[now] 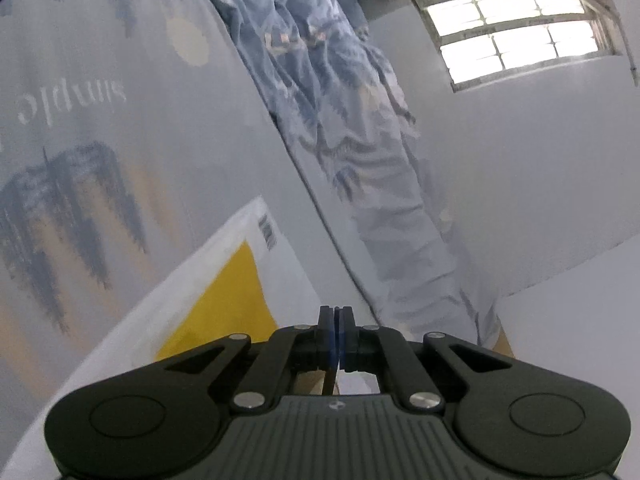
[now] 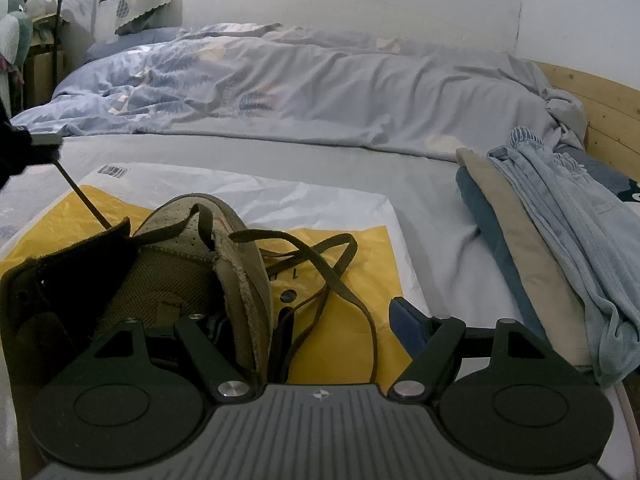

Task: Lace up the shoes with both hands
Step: 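Release the tongue with the left gripper and lift it away, then lower the left gripper to grasp a dark lace end beside the shoe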

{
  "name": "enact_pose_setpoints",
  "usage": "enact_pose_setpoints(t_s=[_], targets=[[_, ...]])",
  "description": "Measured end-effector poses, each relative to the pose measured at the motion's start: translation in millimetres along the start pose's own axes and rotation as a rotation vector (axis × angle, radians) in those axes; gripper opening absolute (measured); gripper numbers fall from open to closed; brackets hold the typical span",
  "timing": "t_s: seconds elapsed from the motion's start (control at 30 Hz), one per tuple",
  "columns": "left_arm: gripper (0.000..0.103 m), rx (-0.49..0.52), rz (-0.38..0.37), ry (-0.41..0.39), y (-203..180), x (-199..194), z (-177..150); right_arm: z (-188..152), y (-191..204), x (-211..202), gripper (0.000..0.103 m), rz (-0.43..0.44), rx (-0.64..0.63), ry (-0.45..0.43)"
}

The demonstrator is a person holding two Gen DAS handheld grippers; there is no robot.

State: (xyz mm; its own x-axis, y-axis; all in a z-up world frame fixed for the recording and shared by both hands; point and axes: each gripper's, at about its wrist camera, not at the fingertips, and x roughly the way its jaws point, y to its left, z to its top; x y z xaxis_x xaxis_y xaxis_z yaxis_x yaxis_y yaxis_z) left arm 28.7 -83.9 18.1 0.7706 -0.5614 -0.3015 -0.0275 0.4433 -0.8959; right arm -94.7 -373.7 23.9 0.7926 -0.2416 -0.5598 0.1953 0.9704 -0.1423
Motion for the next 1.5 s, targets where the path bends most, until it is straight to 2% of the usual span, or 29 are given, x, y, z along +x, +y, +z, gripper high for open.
enact_pose_setpoints(t_s=[0.33, 0.53, 0.73, 0.87, 0.93, 1.13, 1.23, 1.3, 1.33, 1.37, 1.43, 1.5], targets=[[0.000, 0.014, -0.027, -0.079, -7.1, -23.6, 22.6, -0.9, 0.0, 1.0, 0.076, -0.001, -0.004, -0.002], [0.000, 0.019, -0.005, -0.109, -6.7, -33.9, 32.0, -0.9, 0.5, 2.1, 0.076, 0.001, -0.006, -0.003], [0.000, 0.004, 0.021, -0.200, 0.1, -53.6, 48.0, -1.1, -2.9, 6.5, 0.076, 0.005, -0.011, -0.005], [0.000, -0.020, 0.104, -0.352, 8.5, -80.3, 68.9, -0.7, -2.7, 6.5, 0.076, 0.004, -0.012, -0.003], [0.000, -0.031, 0.144, -0.394, 13.8, -89.5, 76.0, -0.6, -2.4, 6.1, 0.076, 0.005, -0.014, -0.004], [0.000, -0.101, 0.285, -0.357, 32.4, -86.8, 76.9, 0.7, -0.8, 5.4, 0.076, 0.001, -0.019, -0.001], [0.000, -0.140, 0.324, -0.347, 40.4, -89.3, 79.5, 1.2, -0.2, 5.4, 0.076, 0.001, -0.019, 0.000], [0.004, -0.138, 0.319, -0.349, 40.8, -94.1, 78.2, 1.2, -0.1, 5.3, 0.076, 0.002, -0.018, -0.001], [0.010, -0.137, 0.315, -0.349, 40.9, -96.2, 77.4, 1.2, -0.4, 5.2, 0.076, 0.003, -0.017, 0.000], [0.022, -0.132, 0.283, -0.330, 39.0, -94.7, 75.8, 1.4, -0.2, 5.2, 0.076, 0.003, -0.017, 0.000], [0.041, -0.126, 0.188, -0.268, 34.6, -88.6, 70.4, 1.5, 0.6, 5.1, 0.076, 0.001, -0.019, -0.001], [0.048, -0.128, 0.068, -0.166, 27.4, -75.4, 57.9, 1.5, 1.4, 5.5, 0.076, -0.001, -0.020, -0.001]])
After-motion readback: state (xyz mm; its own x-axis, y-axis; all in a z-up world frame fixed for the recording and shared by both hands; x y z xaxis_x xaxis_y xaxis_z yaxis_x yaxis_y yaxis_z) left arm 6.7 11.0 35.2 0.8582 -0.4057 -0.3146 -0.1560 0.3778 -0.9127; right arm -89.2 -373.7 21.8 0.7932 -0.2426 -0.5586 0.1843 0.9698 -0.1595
